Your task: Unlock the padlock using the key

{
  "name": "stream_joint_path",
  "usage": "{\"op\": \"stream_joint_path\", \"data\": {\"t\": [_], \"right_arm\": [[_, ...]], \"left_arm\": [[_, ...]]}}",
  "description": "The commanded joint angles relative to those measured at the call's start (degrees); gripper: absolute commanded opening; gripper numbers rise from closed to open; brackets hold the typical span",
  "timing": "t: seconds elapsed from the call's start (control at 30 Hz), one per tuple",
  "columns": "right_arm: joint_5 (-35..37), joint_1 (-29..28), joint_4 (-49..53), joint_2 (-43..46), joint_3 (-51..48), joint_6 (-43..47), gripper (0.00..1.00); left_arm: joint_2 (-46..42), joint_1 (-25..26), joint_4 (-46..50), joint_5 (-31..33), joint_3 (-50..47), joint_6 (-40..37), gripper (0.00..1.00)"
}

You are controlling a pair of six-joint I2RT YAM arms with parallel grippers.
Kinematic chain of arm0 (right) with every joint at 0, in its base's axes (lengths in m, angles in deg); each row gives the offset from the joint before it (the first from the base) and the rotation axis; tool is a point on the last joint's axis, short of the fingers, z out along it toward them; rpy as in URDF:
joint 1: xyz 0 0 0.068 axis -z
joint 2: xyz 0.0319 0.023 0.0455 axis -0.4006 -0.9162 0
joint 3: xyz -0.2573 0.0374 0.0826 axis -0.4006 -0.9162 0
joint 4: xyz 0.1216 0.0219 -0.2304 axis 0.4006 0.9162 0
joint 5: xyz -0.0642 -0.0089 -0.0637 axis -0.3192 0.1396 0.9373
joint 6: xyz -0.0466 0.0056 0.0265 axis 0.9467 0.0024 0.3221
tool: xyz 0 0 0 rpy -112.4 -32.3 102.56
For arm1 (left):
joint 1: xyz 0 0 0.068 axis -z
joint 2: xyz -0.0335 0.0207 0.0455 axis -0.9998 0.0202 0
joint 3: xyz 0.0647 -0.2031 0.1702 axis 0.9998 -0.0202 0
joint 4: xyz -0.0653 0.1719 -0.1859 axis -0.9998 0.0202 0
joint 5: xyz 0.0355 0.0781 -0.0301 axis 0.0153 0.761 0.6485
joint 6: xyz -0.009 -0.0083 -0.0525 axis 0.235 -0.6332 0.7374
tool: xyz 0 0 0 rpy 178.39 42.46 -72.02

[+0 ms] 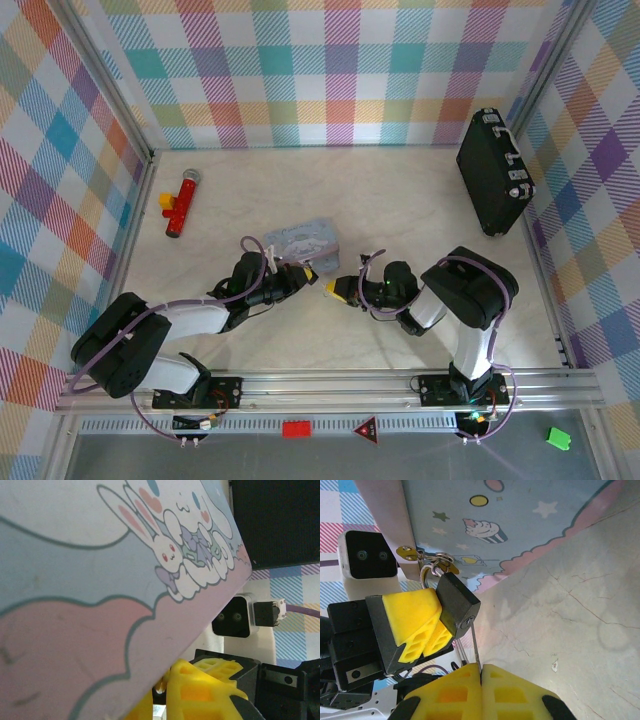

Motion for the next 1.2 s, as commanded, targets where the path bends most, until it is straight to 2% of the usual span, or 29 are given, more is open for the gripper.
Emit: {"op": "stream_joint_path", "data": {"t": [0.0,1.17], "right_arm": [[-1.6,0.2,-3.0,1.8,0.7,-0.3,0.00],[-1.7,0.8,-3.0,4.3,1.5,0.1,0.00]], "left_arm": [[-1.5,-0.5,-5.6,-2.2,-0.1,1.2,0.00],[-1.7,-0.8,-11.2,-6.4,-0.9,5.8,0.00]]}}
